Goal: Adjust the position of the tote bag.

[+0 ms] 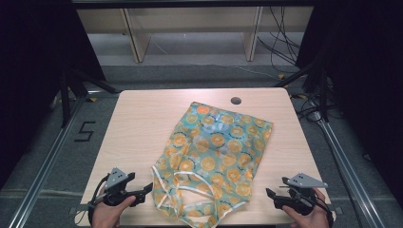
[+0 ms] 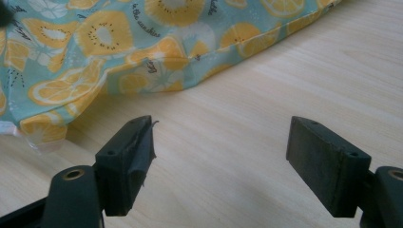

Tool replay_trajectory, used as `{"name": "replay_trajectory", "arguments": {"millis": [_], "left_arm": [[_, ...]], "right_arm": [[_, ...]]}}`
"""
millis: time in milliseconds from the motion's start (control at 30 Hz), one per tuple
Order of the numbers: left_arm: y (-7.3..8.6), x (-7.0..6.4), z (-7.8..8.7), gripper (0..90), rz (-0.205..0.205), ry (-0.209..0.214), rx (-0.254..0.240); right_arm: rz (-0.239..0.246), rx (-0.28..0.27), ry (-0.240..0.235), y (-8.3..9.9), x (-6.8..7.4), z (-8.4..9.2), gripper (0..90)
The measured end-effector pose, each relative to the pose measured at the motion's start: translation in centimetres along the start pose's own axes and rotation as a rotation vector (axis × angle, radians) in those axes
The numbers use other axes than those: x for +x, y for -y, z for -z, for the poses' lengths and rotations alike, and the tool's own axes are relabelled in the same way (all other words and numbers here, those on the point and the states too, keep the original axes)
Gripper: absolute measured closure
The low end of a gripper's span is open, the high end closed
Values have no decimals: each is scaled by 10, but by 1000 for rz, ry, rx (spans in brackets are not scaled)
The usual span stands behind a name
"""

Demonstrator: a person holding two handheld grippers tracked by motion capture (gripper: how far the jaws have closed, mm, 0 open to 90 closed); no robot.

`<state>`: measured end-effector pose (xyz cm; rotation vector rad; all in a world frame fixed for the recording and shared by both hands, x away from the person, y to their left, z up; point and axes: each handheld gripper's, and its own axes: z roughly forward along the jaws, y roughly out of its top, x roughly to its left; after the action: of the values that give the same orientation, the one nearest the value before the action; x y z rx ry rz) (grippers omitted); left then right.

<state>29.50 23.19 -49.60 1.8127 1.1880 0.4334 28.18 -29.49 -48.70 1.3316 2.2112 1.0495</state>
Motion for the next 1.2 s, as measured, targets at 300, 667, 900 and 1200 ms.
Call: {"name": "replay_trajectory", "arguments": {"millis": [300,667,900,1200], "left_arm": [[-1,3,0,163,-9,-1,15],[-10,1,-7,150,22,32,12],[-24,-1,-18,150,11,52,29],[-54,5,-45,150,37,105,58]], "right_arm": [[28,-14,-4,0,-3,-2,254],[37,-1,-17,-4,0,-4,246],[46,3,-46,-9,2,-8,246],[53,10,-75,-13,19,-14,237]]}}
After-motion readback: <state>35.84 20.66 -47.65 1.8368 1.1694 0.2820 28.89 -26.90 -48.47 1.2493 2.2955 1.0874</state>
